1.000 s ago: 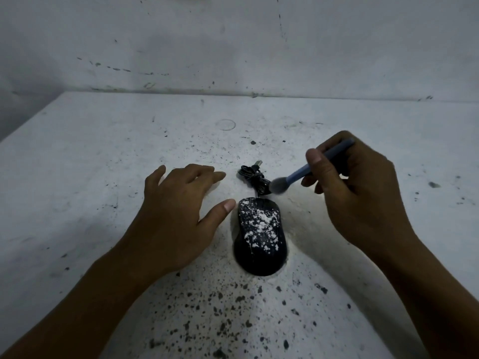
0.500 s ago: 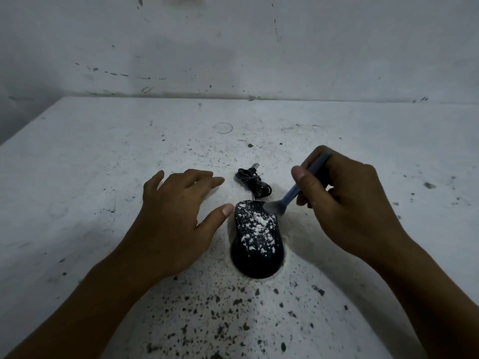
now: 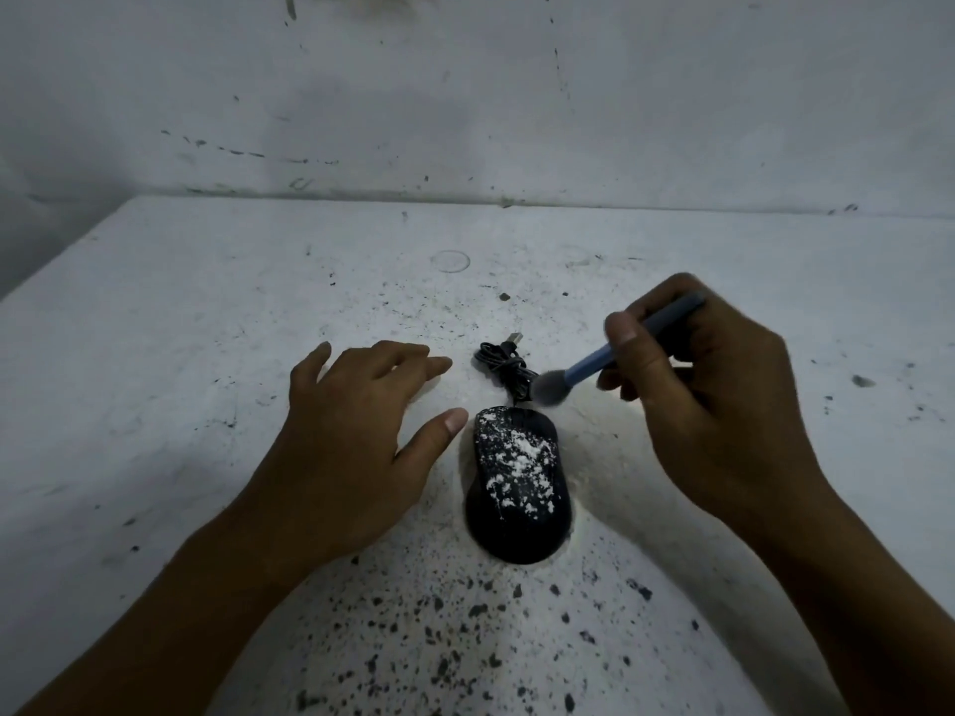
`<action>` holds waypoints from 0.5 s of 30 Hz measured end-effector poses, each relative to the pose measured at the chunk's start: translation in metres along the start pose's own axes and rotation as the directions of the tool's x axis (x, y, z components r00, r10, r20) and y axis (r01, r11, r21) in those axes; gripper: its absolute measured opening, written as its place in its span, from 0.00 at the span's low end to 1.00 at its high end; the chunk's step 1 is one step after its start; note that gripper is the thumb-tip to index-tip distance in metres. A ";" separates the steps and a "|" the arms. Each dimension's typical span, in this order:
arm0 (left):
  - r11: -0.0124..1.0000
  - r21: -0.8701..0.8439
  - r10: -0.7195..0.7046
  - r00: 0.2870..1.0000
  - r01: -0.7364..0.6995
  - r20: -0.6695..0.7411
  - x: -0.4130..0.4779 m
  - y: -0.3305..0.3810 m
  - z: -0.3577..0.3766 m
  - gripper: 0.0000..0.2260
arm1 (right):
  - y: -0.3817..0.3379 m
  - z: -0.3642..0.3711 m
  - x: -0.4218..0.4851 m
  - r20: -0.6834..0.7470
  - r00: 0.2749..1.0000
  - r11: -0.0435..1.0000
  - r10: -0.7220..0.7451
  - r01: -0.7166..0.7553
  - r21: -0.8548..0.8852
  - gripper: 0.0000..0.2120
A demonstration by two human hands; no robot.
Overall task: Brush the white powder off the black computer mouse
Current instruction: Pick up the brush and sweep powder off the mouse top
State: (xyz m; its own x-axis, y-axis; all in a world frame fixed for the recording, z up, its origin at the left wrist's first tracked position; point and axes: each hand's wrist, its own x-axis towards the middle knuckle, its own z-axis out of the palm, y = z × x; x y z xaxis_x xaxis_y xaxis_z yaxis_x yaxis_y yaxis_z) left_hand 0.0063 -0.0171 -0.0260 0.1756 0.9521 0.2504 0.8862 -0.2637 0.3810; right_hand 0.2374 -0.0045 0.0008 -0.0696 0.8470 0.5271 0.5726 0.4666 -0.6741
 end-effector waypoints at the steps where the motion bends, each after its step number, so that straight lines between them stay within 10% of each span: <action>1: 1.000 -0.004 -0.001 1.000 0.001 0.003 0.000 0.000 0.000 0.23 | -0.001 0.002 -0.001 0.054 0.999 0.999 -0.006 0.008 -0.031 0.09; 15: 1.000 -0.003 -0.028 1.000 0.028 -0.005 0.000 -0.001 0.000 0.23 | -0.010 0.014 0.002 0.093 0.989 0.970 -0.119 0.135 -0.200 0.05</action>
State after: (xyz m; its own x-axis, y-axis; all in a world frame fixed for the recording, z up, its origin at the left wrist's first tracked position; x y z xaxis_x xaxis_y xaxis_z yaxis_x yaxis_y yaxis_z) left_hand 0.0053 -0.0171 -0.0259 0.1482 0.9583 0.2443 0.8894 -0.2372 0.3907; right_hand 0.2201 -0.0045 0.0016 -0.2129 0.8057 0.5527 0.7095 0.5164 -0.4795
